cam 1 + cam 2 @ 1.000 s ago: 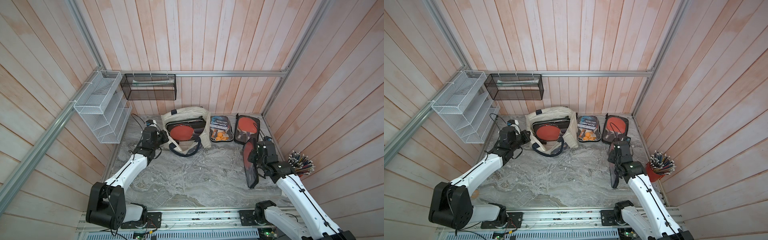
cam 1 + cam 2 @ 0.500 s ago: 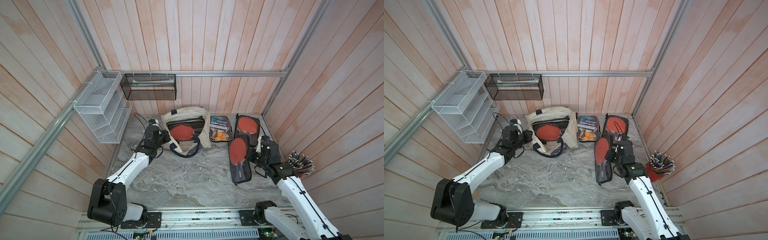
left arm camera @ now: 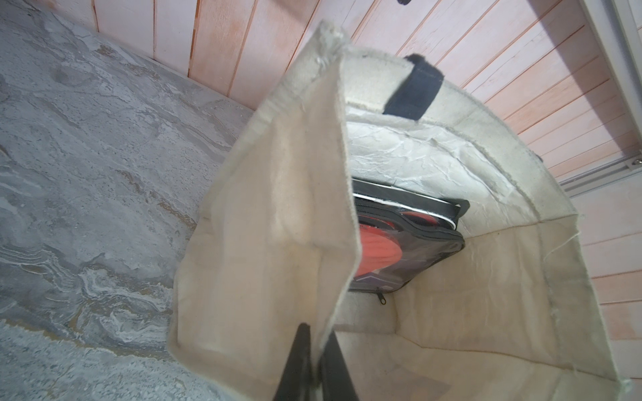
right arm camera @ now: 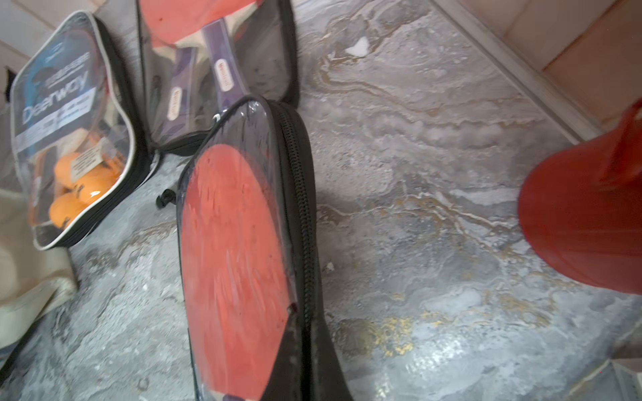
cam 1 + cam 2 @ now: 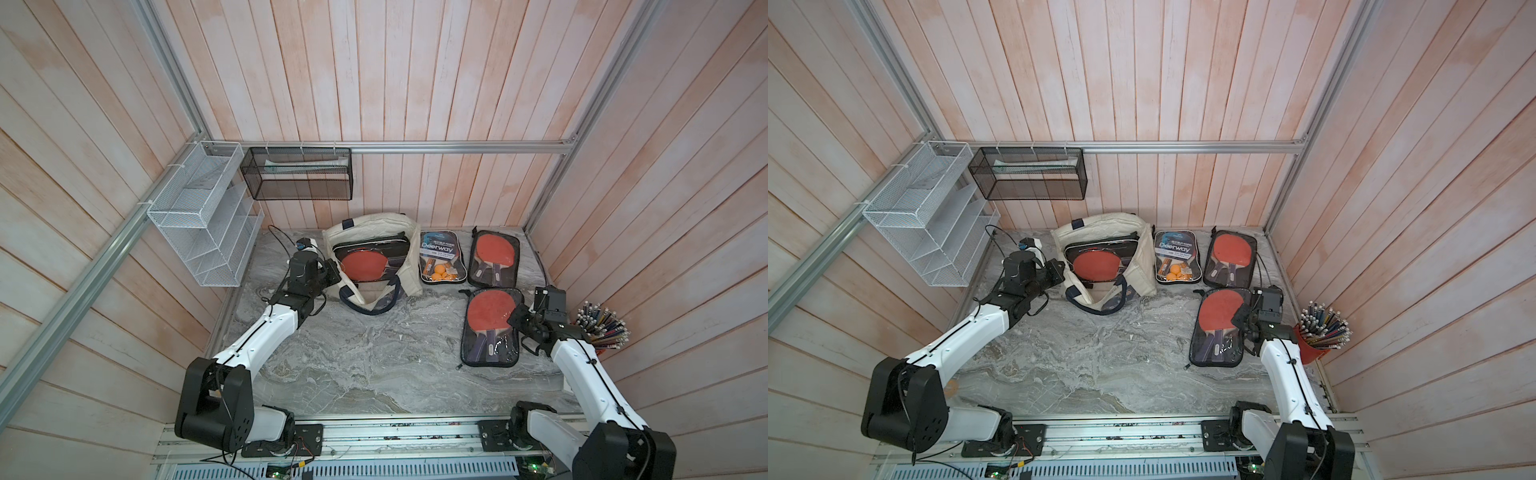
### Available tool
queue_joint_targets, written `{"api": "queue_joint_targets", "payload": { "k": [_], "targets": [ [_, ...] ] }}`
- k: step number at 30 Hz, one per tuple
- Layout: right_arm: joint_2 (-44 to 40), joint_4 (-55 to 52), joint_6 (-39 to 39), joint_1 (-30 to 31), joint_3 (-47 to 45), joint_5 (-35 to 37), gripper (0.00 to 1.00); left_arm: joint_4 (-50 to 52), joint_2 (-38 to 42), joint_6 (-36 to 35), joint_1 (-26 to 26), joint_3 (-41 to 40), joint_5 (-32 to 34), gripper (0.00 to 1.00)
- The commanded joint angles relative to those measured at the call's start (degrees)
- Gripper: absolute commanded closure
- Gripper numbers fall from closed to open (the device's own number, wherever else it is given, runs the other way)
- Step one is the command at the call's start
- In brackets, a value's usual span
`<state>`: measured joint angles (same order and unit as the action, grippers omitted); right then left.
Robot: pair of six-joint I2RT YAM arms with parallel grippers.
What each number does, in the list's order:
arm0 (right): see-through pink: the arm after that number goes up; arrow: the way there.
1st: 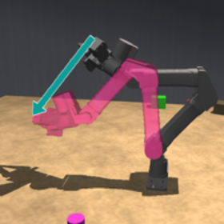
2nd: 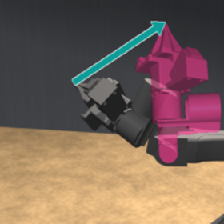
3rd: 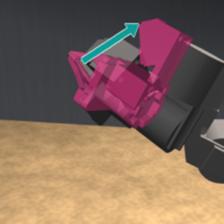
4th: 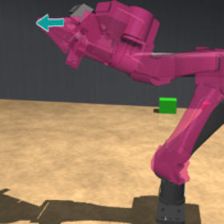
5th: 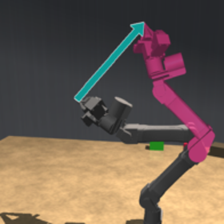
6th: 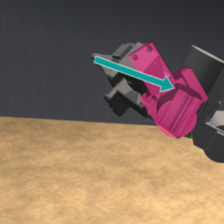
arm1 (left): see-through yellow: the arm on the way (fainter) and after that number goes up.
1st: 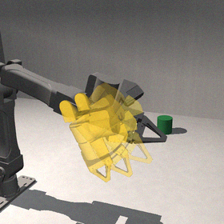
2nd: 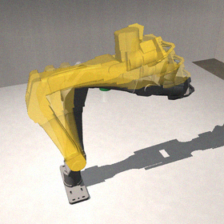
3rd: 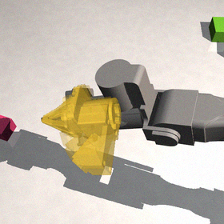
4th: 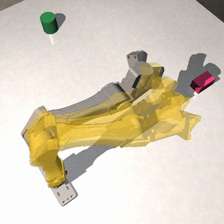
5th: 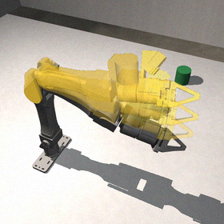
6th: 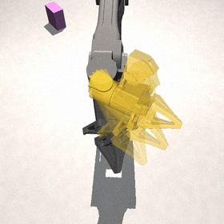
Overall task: Remove the ping pong set from the canvas bag
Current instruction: Place the ping pong set at the center of the board.
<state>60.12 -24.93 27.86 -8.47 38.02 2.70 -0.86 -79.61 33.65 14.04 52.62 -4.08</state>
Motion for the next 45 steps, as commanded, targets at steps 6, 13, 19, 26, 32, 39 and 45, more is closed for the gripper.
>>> {"api": "queue_joint_targets", "payload": {
  "k": [6,13,19,26,32,39,45],
  "targets": [
    [5.63,2.84,-3.40,-4.83,2.50,2.63,0.62,0.76,-0.01,-1.13,0.05,0.66,0.96,1.00],
    [1.59,5.05,-6.15,-3.41,3.74,-3.02,0.22,0.42,-0.01,-0.95,0.07,0.18,0.82,1.00],
    [-1.21,7.62,-8.68,15.28,9.52,0.61,0.19,0.60,-0.17,-0.78,0.10,0.64,0.69,1.00],
    [5.09,9.53,-16.97,33.42,24.95,-0.21,0.19,0.86,0.21,-0.60,0.17,0.98,0.80,1.00],
    [18.19,6.77,-25.43,40.92,39.94,-6.50,0.19,0.98,0.81,-0.16,0.13,0.82,1.34,1.00],
    [34.02,1.20,-31.92,44.14,54.98,-8.44,0.18,1.88,2.57,0.01,0.08,0.38,3.02,1.00],
    [45.99,-4.13,-34.98,45.44,67.63,-9.60,0.20,2.01,3.32,0.00,0.01,0.55,3.20,1.00]
  ]
}}
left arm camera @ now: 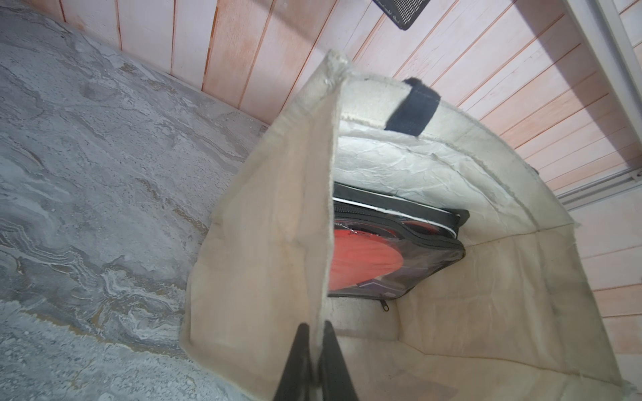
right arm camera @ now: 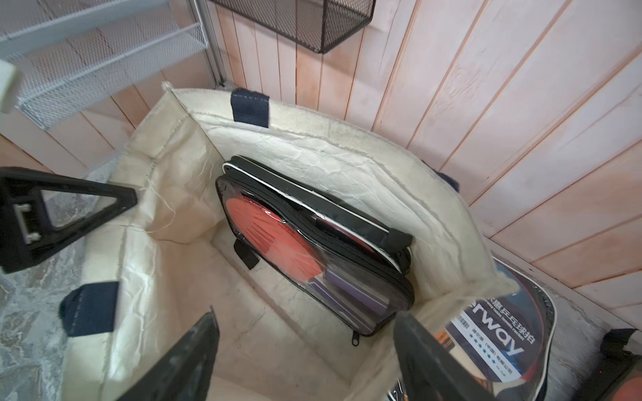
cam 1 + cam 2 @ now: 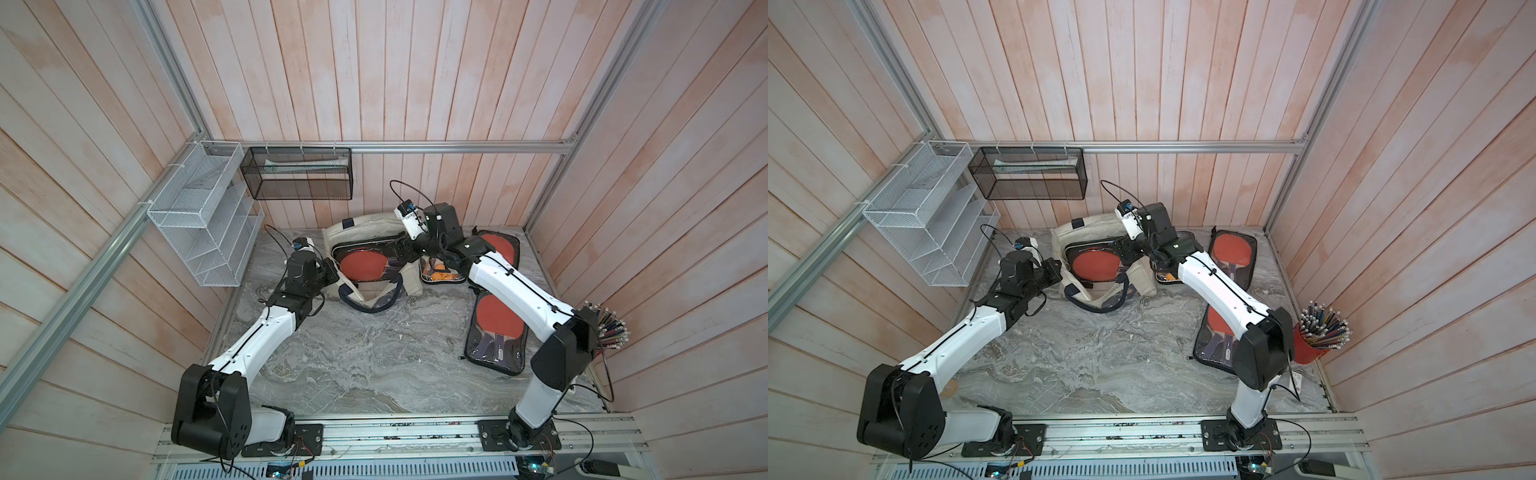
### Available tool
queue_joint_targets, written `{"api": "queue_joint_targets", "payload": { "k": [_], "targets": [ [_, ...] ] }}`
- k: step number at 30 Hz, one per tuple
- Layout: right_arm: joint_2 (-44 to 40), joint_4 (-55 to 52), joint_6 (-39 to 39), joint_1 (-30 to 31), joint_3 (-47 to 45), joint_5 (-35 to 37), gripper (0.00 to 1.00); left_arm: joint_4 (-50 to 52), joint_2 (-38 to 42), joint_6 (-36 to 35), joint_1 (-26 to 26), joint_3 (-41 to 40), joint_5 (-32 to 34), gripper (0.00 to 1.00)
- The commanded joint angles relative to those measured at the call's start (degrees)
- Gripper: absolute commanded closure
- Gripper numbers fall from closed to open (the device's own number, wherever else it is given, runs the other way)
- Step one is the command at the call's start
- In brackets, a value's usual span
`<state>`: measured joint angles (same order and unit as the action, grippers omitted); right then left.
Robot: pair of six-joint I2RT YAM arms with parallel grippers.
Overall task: Remove the ping pong set from the canvas bag
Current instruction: Place the ping pong set at the center of the board.
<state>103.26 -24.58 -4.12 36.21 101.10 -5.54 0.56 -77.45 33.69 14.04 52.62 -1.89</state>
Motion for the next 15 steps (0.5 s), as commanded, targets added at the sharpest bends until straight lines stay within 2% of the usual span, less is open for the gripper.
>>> {"api": "queue_joint_targets", "payload": {
  "k": [1,10,15],
  "targets": [
    [5.25,-5.95,-3.66,1.10,7.11,-1.51,0.20,0.50,1.18,-0.03,0.02,0.64,0.93,1.00],
    [19.51,-14.11,-7.75,5.71,24.37,1.24,0.24,0.76,1.58,0.07,-0.03,0.54,1.28,1.00],
    [23.34,-14.73,-8.65,6.51,28.66,4.39,0.26,0.80,2.09,0.06,-0.05,0.29,1.45,1.00]
  ]
}}
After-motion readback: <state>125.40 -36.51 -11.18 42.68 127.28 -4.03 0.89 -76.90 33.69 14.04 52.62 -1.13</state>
